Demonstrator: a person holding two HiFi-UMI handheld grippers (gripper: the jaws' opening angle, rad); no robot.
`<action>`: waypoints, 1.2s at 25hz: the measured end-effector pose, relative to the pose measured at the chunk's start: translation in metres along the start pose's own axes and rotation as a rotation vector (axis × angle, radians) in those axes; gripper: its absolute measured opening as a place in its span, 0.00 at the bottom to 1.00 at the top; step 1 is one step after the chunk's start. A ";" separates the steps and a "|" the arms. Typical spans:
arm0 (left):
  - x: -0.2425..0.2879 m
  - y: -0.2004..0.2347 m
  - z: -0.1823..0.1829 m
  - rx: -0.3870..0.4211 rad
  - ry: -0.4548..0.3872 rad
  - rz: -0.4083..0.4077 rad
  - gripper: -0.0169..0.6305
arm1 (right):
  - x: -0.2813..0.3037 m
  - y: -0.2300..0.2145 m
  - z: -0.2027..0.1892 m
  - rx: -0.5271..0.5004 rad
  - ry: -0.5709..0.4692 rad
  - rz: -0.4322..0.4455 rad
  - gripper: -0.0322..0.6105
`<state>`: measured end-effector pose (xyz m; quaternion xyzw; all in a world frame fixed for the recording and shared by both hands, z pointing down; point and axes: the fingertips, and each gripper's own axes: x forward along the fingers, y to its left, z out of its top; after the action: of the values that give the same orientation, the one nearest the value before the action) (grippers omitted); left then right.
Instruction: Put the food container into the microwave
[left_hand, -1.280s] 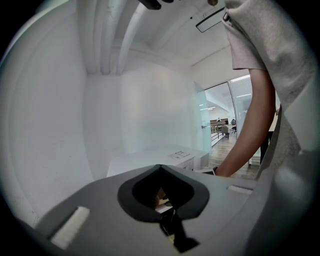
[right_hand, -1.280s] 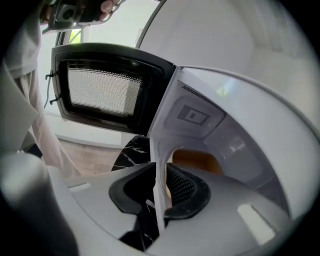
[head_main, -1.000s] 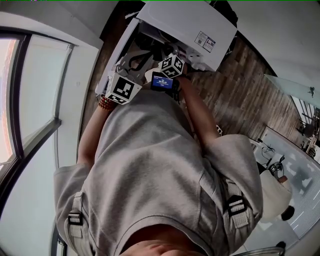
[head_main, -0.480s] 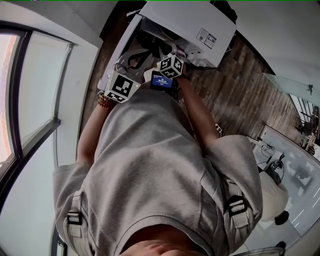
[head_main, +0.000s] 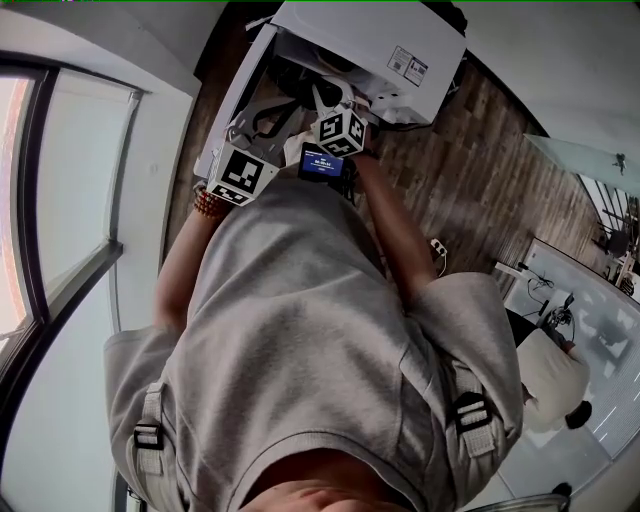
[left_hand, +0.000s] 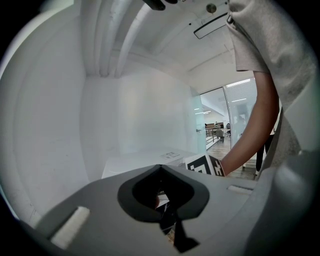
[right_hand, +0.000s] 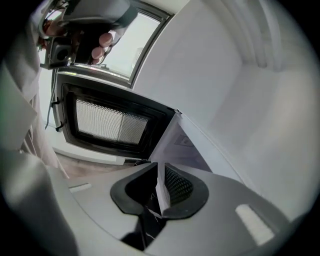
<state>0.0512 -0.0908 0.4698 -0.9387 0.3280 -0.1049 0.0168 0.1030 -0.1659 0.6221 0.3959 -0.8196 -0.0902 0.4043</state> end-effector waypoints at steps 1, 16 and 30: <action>-0.001 -0.001 0.000 0.001 0.000 -0.002 0.02 | -0.004 -0.001 0.004 0.009 -0.011 -0.005 0.14; -0.007 -0.004 0.004 -0.011 -0.020 0.021 0.02 | -0.072 -0.011 0.074 0.184 -0.210 -0.015 0.07; -0.013 -0.003 0.015 0.041 -0.070 0.074 0.02 | -0.137 0.001 0.133 0.285 -0.505 0.139 0.07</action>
<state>0.0464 -0.0811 0.4535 -0.9284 0.3597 -0.0782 0.0513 0.0544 -0.0892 0.4545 0.3568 -0.9237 -0.0418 0.1330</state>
